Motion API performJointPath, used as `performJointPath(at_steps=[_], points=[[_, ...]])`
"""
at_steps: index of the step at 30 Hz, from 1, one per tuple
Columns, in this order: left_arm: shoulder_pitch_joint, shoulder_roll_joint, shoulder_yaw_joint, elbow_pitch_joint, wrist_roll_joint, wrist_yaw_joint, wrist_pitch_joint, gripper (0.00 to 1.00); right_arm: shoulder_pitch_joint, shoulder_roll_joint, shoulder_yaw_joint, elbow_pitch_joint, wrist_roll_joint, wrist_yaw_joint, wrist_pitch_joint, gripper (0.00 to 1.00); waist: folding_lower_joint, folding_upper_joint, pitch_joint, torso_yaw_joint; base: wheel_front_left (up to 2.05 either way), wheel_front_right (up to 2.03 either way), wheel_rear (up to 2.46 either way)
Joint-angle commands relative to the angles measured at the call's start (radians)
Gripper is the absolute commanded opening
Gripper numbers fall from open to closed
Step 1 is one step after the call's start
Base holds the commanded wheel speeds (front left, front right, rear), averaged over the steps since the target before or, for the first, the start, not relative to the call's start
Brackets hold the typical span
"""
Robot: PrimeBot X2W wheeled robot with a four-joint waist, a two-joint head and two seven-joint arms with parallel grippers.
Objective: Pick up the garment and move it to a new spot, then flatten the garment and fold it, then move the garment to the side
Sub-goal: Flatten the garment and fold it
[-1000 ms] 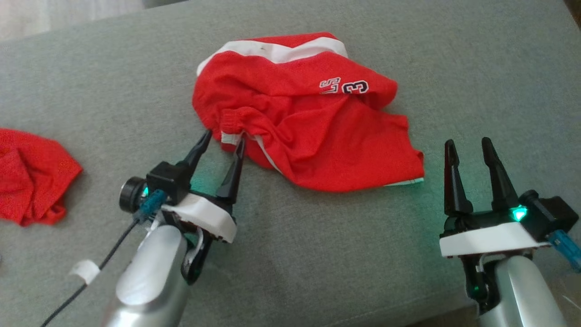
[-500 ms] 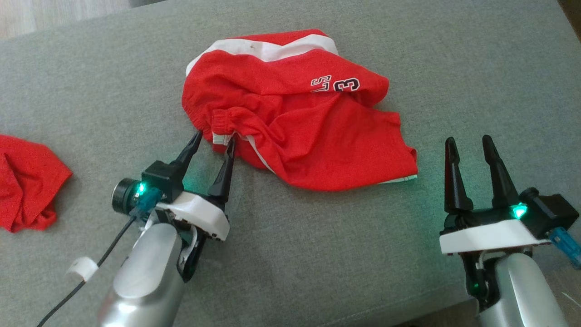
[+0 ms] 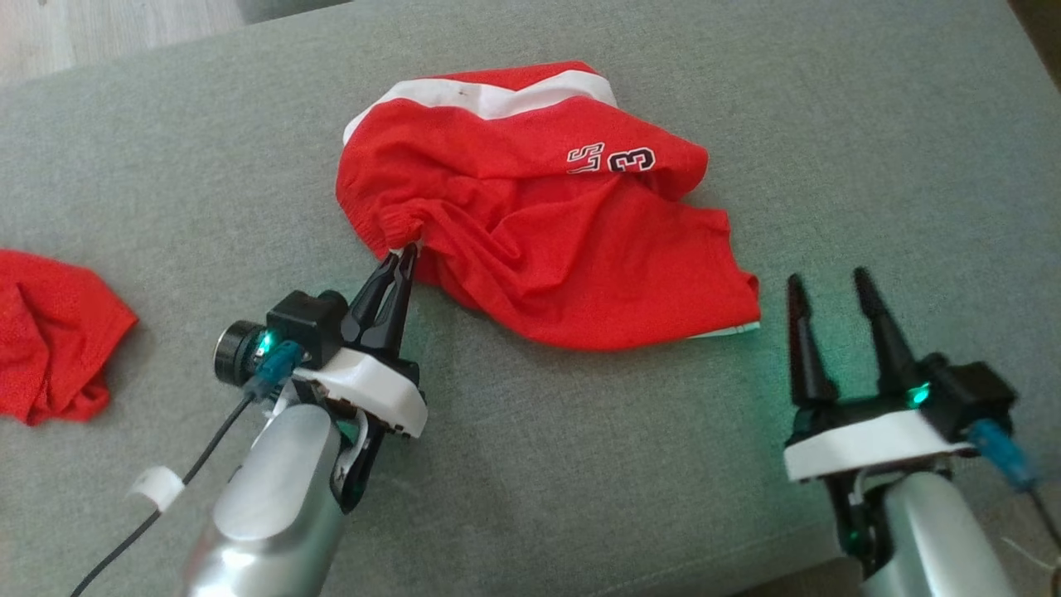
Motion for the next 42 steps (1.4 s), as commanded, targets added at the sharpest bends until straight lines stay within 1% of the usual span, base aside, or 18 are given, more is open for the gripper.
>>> performJointPath(at_steps=[1, 9, 15, 20, 28, 42], points=[[-0.032, 0.016, 0.025, -0.031, -0.012, 0.001, -0.017, 0.0, -0.008, -0.003, 0.036, -0.009, -0.023, -0.001, -0.009, 1.0, 0.0, 0.0, -0.002, 0.001, 0.0, 0.0, 0.0], [-0.023, 0.016, 0.01, -0.053, -0.018, 0.002, -0.022, 0.0, 0.007, -0.003, 0.066, 0.119, -0.128, -0.001, 0.002, 1.0, 0.0, 0.0, -0.006, 0.015, 0.0, 0.0, 0.0], [-0.017, 0.013, 0.0, -0.059, -0.022, 0.005, -0.021, 0.0, -0.031, -0.003, 0.055, 0.198, -0.22, -0.001, 0.031, 1.0, 0.0, 0.0, -0.006, 0.023, 0.0, 0.0, 0.0], [-0.017, 0.014, -0.008, -0.064, -0.026, 0.005, -0.018, 0.0, -0.074, -0.003, 0.048, 0.255, -0.274, -0.001, 0.049, 1.0, 0.0, 0.0, -0.001, 0.031, 0.0, 0.0, 0.0], [-0.015, 0.017, -0.021, -0.067, -0.028, 0.006, -0.013, 0.0, -0.11, -0.003, 0.045, 0.304, -0.297, -0.001, 0.037, 1.0, 0.0, 0.0, 0.0, 0.041, 0.0, 0.0, 0.0], [-0.004, 0.026, -0.035, -0.073, -0.04, 0.014, -0.007, 0.0, -0.134, -0.003, 0.088, 0.355, -0.309, -0.001, 0.016, 1.0, 0.0, 0.0, -0.013, 0.036, 0.0, 0.0, 0.0]])
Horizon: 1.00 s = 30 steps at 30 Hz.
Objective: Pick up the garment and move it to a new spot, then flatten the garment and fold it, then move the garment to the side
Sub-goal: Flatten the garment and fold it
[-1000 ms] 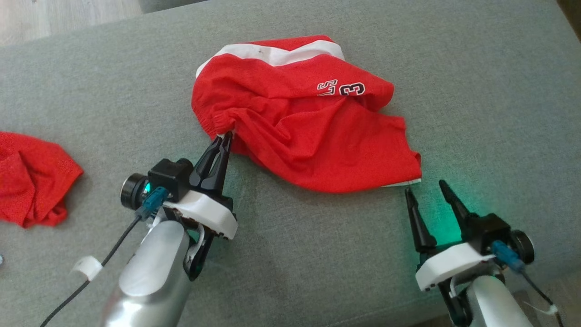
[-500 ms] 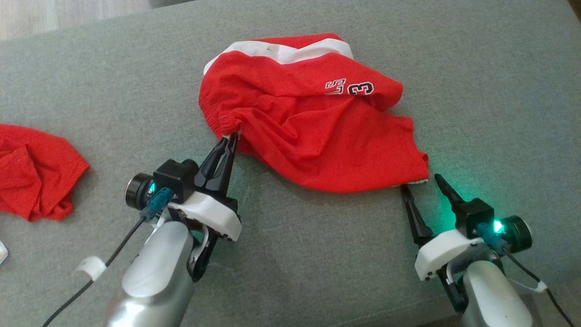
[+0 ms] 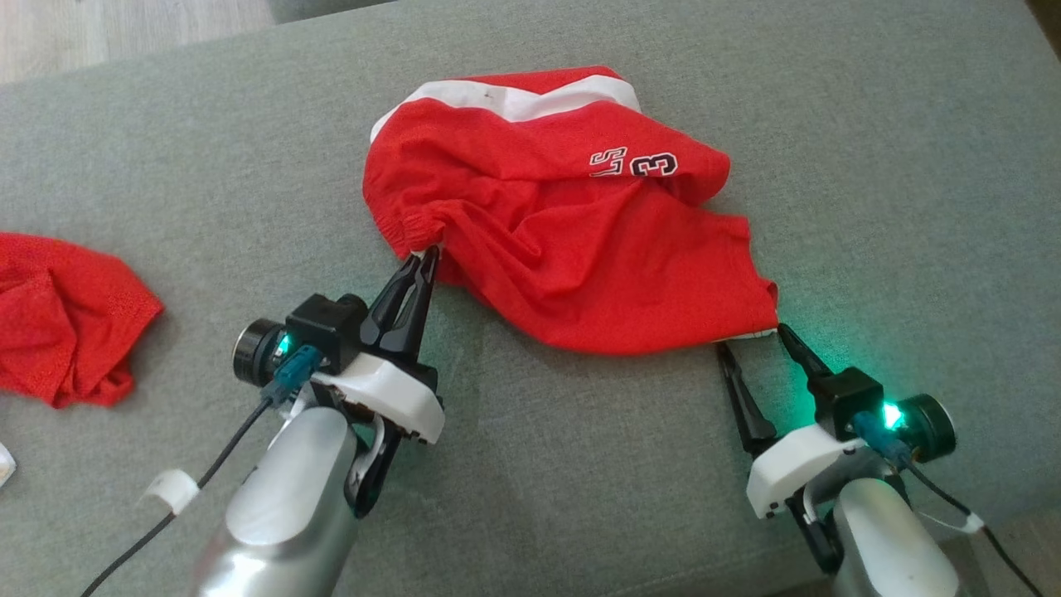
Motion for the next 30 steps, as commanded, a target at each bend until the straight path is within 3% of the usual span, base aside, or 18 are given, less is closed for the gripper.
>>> performJointPath(at_steps=[1, 13, 14, 15, 16, 30], points=[[-0.01, 0.021, 0.027, -0.033, -0.006, 0.005, 0.001, 0.0, -0.026, -0.003, 0.029, -0.011, -0.009, -0.001, -0.007, 1.0, 0.0, 0.0, 0.0, 0.0, 0.0, 0.0, 0.0], [-0.019, 0.024, 0.014, -0.034, -0.016, 0.008, 0.006, 0.0, -0.045, -0.003, 0.042, 0.018, -0.005, -0.001, -0.011, 1.0, 0.0, 0.0, 0.006, 0.012, 0.0, 0.0, 0.0], [-0.019, 0.024, 0.014, -0.035, -0.017, 0.009, 0.006, 0.0, -0.048, -0.003, 0.045, 0.021, -0.004, -0.001, -0.009, 0.83, 0.0, 0.0, 0.007, 0.012, 0.0, 0.0, 0.0], [-0.019, 0.025, 0.014, -0.035, -0.018, 0.009, 0.005, 0.0, -0.05, -0.003, 0.046, 0.024, -0.003, -0.001, -0.009, 0.51, 0.0, 0.0, 0.007, 0.012, 0.0, 0.0, 0.0], [-0.019, 0.027, 0.014, -0.034, -0.019, 0.01, 0.005, 0.0, -0.052, -0.003, 0.048, 0.027, -0.002, -0.001, -0.008, 0.0, 0.0, 0.0, 0.008, 0.012, 0.0, 0.0, 0.0], [0.002, 0.085, -0.001, -0.047, -0.024, 0.006, 0.033, 0.0, -0.062, -0.008, 0.008, -0.044, 0.015, -0.001, -0.022, 0.0, 0.0, 0.0, -0.03, 0.001, 0.0, 0.0, 0.0]])
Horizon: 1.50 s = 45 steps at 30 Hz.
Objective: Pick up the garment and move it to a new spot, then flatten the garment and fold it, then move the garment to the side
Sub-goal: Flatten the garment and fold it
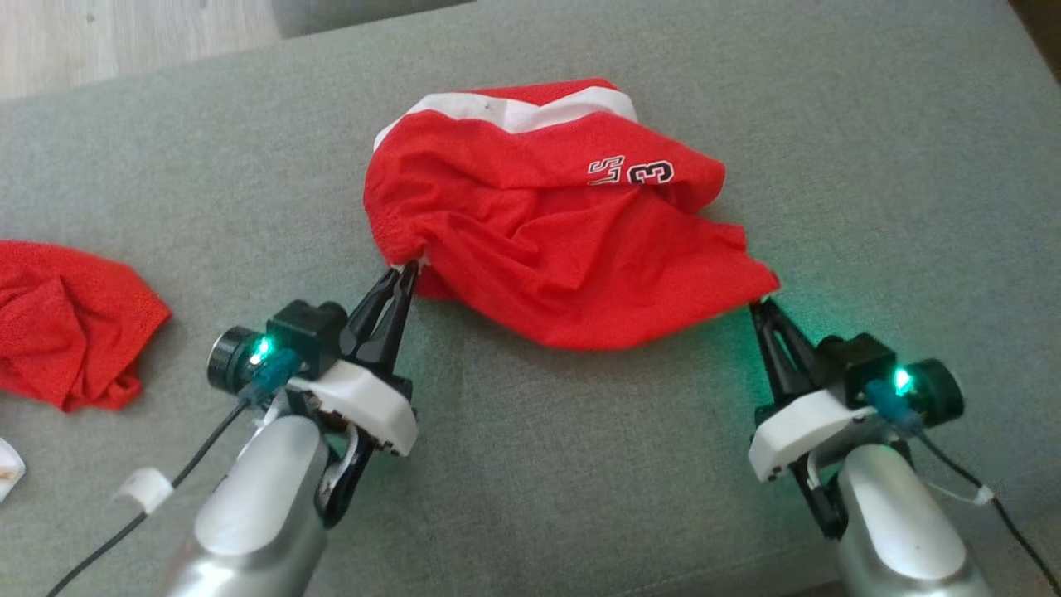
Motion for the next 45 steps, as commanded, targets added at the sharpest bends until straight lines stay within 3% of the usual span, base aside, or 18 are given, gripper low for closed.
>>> performJointPath(at_steps=[1, 12, 18, 22, 29, 34, 38, 45], points=[[-0.009, 0.031, 0.024, -0.038, 0.002, 0.004, 0.002, 0.0, -0.011, -0.011, 0.015, -0.04, 0.009, -0.001, -0.013, 0.0, 0.0, 0.0, -0.009, 0.0, 0.0, 0.0, 0.0], [-0.077, 0.197, -0.011, -0.233, -0.034, -0.014, 0.181, 0.0, -0.06, -0.118, 0.057, -0.231, 0.141, -0.001, 0.077, 0.0, 0.0, 0.0, -0.074, 0.031, 0.0, 0.0, 0.0], [-0.218, 0.299, -0.095, -0.329, -0.105, -0.017, 0.325, 0.0, -0.165, -0.183, 0.099, -0.326, 0.225, -0.001, 0.145, 0.0, 0.0, 0.0, -0.116, 0.043, 0.0, 0.0, 0.0], [-0.35, 0.348, -0.112, -0.356, -0.152, -0.018, 0.347, 0.0, -0.272, -0.215, 0.116, -0.375, 0.25, -0.001, 0.175, 0.0, 0.0, 0.0, -0.143, 0.041, 0.0, 0.0, 0.0], [-0.45, 0.36, -0.04, -0.362, -0.188, 0.004, 0.321, 0.0, -0.355, -0.222, 0.06, -0.436, 0.245, -0.001, 0.221, 0.0, 0.0, 0.0, -0.195, 0.039, 0.0, 0.0, 0.0], [-0.341, 0.378, -0.028, -0.443, -0.268, 0.011, 0.352, 0.0, -0.264, -0.209, 0.018, -0.532, 0.262, -0.001, 0.287, 0.0, 0.0, 0.0, -0.21, 0.039, 0.0, 0.0, 0.0], [-0.253, 0.421, 0.0, -0.566, -0.325, 0.045, 0.399, 0.0, -0.178, -0.216, -0.018, -0.638, 0.262, -0.001, 0.354, 0.0, 0.0, 0.0, -0.196, 0.044, 0.0, 0.0, 0.0], [-0.252, 0.466, 0.018, -0.67, -0.349, 0.073, 0.475, 0.0, -0.169, -0.233, -0.039, -0.739, 0.257, -0.001, 0.459, 0.0, 0.0, 0.0, -0.123, 0.048, 0.0, 0.0, 0.0]])
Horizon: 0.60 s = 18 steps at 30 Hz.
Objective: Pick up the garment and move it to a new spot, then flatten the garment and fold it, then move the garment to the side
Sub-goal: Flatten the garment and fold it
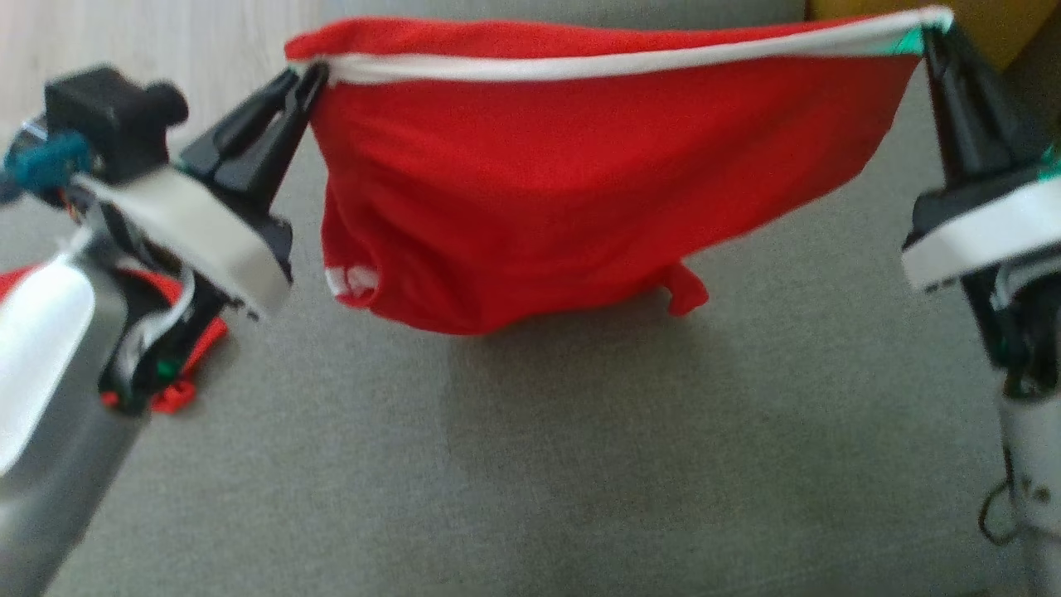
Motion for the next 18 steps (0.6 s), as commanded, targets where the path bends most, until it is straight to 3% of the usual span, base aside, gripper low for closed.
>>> performJointPath(at_steps=[1, 6, 11, 18], points=[[-0.088, 0.039, 0.059, -0.021, -0.009, 0.004, 0.01, 0.0, -0.07, -0.011, 0.006, -0.033, 0.007, -0.001, 0.013, 0.0, 0.0001, 0.0, 0.046, 0.001, 0.0, 0.0, 0.0], [-0.253, 0.007, 0.04, 0.098, 0.022, -0.031, 0.029, 0.0, -0.26, -0.033, 0.059, 0.085, 0.007, -0.001, 0.023, 0.0, 0.0001, 0.0, 0.179, -0.008, 0.0, 0.0, 0.0], [-0.51, -0.045, 0.024, 0.324, 0.097, -0.064, -0.038, 0.0, -0.573, -0.035, 0.149, 0.351, -0.02, -0.001, -0.078, 0.0, 0.0001, 0.0, 0.302, -0.037, 0.0, 0.0, 0.0], [-0.81, -0.143, 0.044, 0.639, 0.171, -0.075, -0.28, 0.0, -0.907, 0.051, 0.025, 0.711, -0.143, -0.001, -0.356, 0.0, 0.0001, 0.0, 0.374, -0.04, 0.0, 0.0, 0.0]])
